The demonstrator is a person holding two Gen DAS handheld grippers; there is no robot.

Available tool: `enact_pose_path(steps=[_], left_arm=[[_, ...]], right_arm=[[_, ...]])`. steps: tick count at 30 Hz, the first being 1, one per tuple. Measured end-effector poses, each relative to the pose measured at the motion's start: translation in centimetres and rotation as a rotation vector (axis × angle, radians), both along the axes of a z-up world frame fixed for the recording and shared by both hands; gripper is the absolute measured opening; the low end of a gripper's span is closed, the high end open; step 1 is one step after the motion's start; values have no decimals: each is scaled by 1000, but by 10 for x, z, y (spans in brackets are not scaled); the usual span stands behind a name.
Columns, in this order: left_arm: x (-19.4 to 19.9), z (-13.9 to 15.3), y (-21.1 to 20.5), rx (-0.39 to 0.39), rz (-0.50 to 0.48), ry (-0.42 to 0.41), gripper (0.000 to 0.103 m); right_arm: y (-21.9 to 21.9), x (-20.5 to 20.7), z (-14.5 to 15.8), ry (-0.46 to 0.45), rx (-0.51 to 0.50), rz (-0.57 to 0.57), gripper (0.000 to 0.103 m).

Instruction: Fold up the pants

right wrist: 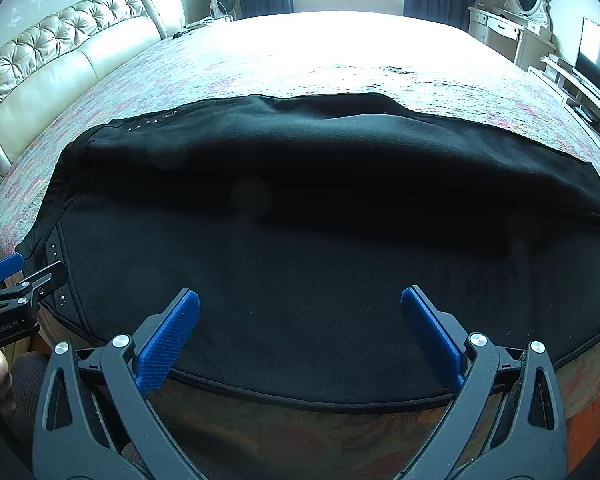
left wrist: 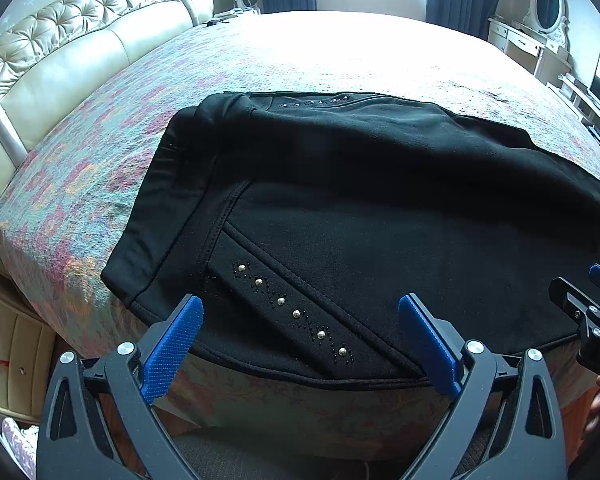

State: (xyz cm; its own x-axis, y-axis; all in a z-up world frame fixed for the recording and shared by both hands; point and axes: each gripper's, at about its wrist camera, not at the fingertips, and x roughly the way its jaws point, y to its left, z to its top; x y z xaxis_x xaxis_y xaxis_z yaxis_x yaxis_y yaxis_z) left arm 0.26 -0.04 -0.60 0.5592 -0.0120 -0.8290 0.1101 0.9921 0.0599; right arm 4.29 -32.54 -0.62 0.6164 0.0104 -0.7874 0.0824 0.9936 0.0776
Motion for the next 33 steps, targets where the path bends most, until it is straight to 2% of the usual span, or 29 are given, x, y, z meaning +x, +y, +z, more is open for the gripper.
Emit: enact_pose_path(steps=[33], left_arm=[[0,0,-2,6,-4,0,97]], right_arm=[[2,-1,-3,8,5,-6,101]])
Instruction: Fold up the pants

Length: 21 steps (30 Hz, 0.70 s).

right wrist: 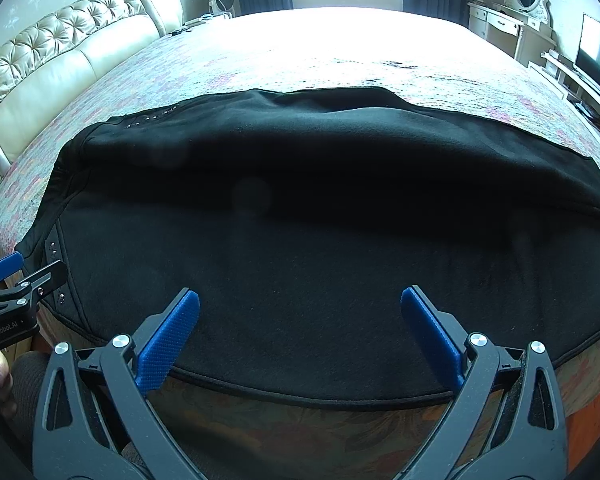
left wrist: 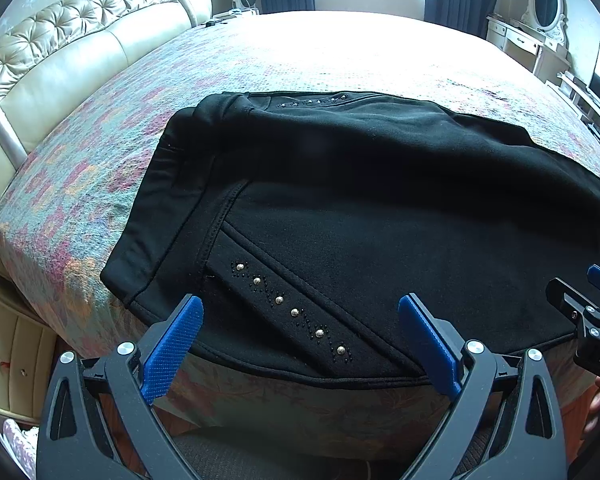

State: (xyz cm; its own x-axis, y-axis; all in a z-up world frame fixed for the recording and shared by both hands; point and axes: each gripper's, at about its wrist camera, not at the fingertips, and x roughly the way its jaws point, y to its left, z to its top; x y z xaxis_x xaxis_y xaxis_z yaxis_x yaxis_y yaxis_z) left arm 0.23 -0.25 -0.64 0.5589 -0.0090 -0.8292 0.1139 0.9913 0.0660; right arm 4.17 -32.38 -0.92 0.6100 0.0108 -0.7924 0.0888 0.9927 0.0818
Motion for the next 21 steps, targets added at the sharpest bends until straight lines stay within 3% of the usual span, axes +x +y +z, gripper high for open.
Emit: enact_pose_path(steps=[21], left_arm=[[-1,-1,-1,11,-14,0,97]], right_arm=[[3,0,-2,7,2,7,101]])
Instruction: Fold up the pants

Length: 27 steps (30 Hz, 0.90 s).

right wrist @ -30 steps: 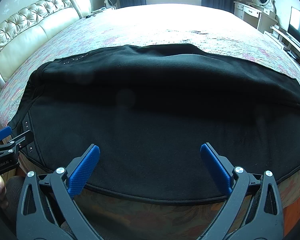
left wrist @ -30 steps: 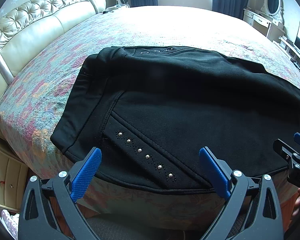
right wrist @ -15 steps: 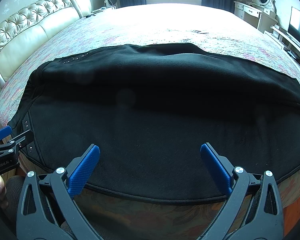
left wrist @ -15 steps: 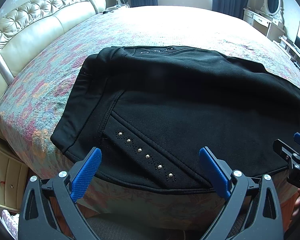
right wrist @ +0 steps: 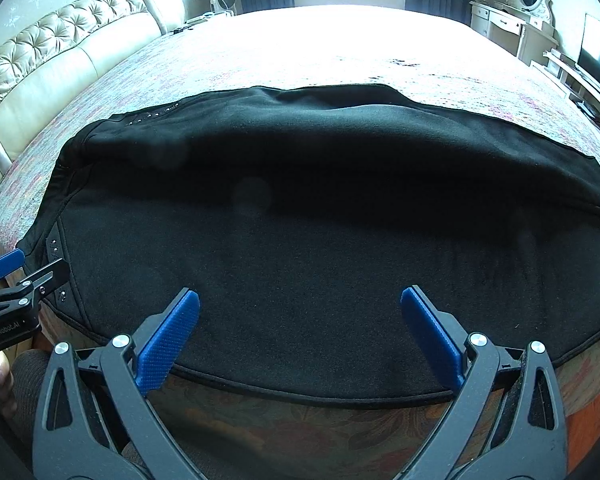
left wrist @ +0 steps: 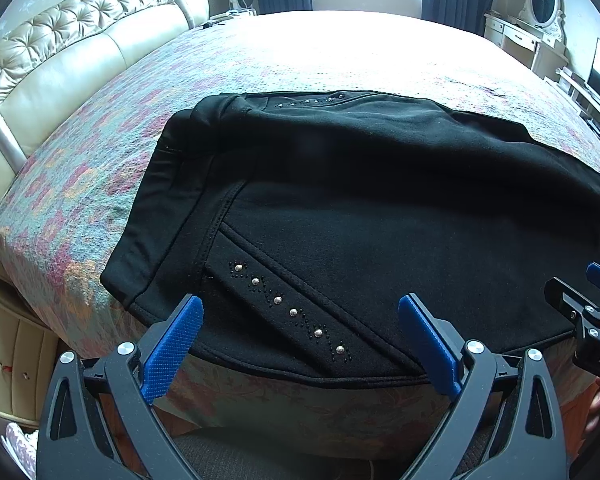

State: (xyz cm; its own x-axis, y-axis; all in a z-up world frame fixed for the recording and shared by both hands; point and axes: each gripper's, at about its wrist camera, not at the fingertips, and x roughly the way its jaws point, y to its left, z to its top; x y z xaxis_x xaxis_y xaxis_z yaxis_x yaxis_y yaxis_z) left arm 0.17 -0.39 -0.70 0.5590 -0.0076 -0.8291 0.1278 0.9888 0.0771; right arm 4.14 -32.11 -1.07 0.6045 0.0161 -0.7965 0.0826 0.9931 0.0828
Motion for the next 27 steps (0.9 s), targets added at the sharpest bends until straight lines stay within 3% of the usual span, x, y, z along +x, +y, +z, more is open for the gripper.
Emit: enact_pose_path(steps=[6,8,11,15,16,21,24,27], left_arm=[[0,8,-1,-32,-100,51,97],[6,18,10,-114,-128,106,97],[26,34,41,-311,-125,198,97],[81,42,111,-616,-110,267,97],[99,40,127,-654,-98,279,97],[193,15,183,-672,-42,283,97],[253,-18,196,-813,-29,369,97],[289,-34,180,-884,-90,437,97]], right_arm=[[0,1,1,19,36,33,101],[-2,1,7,21,69,61,101],[-8,6,19,17,120,106,101],[-17,15,37,-13,167,168,101],[-18,18,42,-26,174,187,101],[-29,41,50,-50,205,226,101],[-40,57,45,-35,256,208,101],[-48,74,37,-8,280,205,101]])
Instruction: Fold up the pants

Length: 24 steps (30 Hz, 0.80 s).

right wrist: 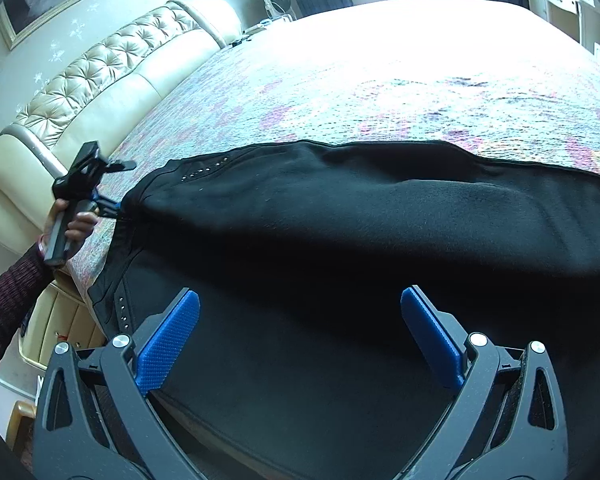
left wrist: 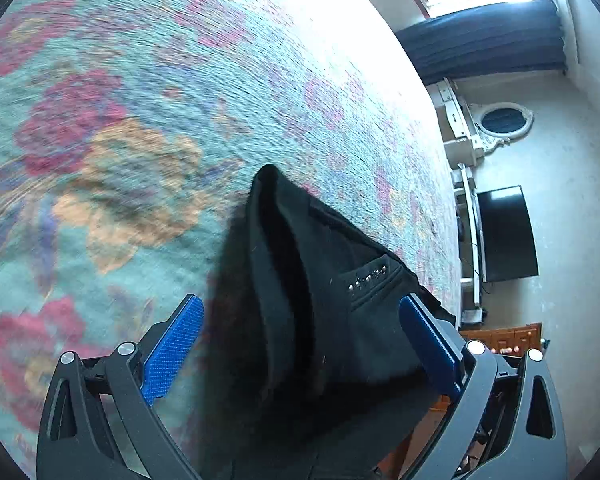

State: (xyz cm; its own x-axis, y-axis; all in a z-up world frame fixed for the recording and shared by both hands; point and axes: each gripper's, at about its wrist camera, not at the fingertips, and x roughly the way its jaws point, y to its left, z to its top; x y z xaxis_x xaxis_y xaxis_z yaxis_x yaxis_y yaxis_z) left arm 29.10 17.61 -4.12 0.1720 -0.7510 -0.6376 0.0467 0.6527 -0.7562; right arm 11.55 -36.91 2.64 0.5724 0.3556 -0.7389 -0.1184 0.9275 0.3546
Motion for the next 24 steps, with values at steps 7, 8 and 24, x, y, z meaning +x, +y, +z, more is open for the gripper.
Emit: enact_pose_path(steps=[7,8,24], left_arm=[[17,-17,-63,-6,-242,-49,97],[15,-16,-68,16,-299,-71,97],[24,-21,-79,94,-283,-68,14]], right_arm=[[-18,56,16,-35,87,112,101],[-19,69,21,-43,62,138,101],[-2,202,-40,244,-278,410,29]])
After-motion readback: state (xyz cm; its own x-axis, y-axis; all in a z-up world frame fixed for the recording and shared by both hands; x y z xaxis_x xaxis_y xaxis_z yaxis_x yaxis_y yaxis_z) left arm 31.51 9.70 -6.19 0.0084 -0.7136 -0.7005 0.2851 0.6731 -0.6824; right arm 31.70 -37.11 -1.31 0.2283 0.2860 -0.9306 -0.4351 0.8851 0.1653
